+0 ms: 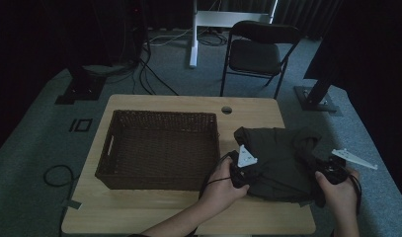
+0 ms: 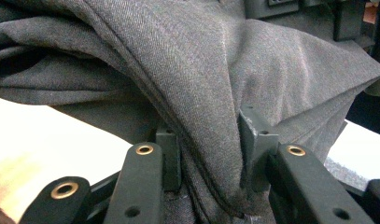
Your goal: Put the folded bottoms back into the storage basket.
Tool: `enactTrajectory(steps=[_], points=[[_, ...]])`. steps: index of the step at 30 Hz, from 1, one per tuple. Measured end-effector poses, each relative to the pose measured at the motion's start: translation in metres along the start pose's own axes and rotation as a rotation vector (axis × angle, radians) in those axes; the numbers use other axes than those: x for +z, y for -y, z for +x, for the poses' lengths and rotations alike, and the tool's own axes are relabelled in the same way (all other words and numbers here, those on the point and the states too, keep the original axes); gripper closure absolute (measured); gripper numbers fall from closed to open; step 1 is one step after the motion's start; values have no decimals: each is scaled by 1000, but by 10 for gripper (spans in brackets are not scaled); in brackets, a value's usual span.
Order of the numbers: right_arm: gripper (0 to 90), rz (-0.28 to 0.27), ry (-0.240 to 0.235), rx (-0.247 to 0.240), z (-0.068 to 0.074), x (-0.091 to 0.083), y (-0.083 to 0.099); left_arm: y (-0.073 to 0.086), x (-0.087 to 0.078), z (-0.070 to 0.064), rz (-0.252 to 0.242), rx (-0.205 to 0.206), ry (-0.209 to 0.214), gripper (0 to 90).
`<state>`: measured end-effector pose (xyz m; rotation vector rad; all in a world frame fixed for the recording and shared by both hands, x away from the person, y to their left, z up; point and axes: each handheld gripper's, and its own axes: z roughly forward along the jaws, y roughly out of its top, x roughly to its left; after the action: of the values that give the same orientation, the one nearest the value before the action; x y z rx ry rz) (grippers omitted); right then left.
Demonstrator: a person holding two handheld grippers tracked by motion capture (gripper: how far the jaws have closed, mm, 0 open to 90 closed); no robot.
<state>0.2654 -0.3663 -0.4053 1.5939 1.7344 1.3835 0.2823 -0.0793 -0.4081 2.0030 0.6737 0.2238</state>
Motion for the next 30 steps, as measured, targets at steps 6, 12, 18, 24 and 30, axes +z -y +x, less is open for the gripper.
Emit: enactTrajectory(steps=[6,12,18,24,30], points=[[684,-17,-21,-7,11,4,-17,-10,-13,10,-24,-6,-8,665],[683,-29,-45,-16,23,12,-31,-16,-26,21,-37,-5,-27,665],[683,-31,-63,-27,36,21,-41,-18,-40,33,-45,-7,-42,665],[683,-28,-87,-36,51,33,-48,-18,-54,45,-45,-2,-58,665],[683,-25,-107,-44,63,42,-53,-17,-67,56,-47,-1,-71,664]])
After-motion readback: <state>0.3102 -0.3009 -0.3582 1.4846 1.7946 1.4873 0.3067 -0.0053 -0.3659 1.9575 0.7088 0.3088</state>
